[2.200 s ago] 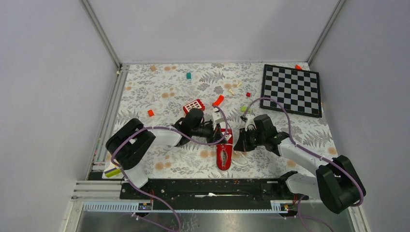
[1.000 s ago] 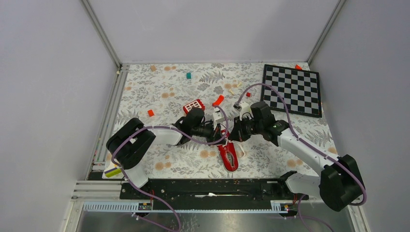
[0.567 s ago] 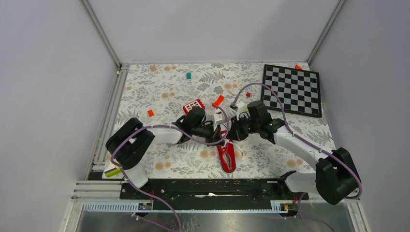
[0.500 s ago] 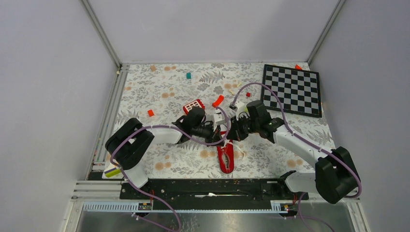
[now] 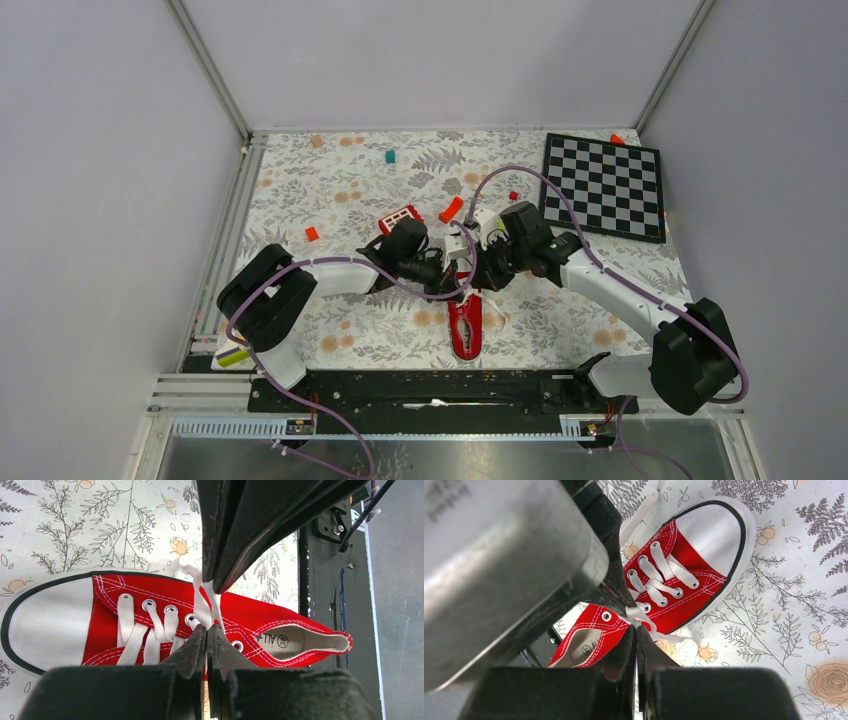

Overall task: Tie the shoes
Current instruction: Wrap the shoelace around the shoelace.

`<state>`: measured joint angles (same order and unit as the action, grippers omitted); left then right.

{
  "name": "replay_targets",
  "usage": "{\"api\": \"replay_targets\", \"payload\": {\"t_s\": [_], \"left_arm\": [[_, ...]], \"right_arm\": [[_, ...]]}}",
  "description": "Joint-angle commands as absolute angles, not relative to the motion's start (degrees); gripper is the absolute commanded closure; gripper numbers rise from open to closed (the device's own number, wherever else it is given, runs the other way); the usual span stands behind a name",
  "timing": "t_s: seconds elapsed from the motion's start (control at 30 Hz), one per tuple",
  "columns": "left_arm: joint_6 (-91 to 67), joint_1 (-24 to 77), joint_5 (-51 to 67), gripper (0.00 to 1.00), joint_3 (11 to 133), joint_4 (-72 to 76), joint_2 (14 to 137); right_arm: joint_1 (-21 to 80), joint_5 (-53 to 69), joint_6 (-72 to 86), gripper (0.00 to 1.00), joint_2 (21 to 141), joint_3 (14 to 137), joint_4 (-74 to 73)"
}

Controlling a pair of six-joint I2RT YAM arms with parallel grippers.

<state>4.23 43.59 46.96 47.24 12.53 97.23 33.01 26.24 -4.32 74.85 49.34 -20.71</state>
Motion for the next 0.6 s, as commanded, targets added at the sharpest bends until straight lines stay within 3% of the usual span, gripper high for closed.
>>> {"api": "replay_targets", "payload": {"t_s": [0.0, 0.57], "left_arm": [[6.33, 43.55, 49.68, 1.0, 47.33, 7.04, 96.92], [7.76, 43.53, 52.05, 1.0, 46.29, 7.95, 96.97]], "right_arm": [[33.3, 22.6, -7.84, 1.0, 75.44, 53.52, -20.08], [33.32, 19.81, -8.89, 0.98, 75.22, 53.58, -17.76]]}}
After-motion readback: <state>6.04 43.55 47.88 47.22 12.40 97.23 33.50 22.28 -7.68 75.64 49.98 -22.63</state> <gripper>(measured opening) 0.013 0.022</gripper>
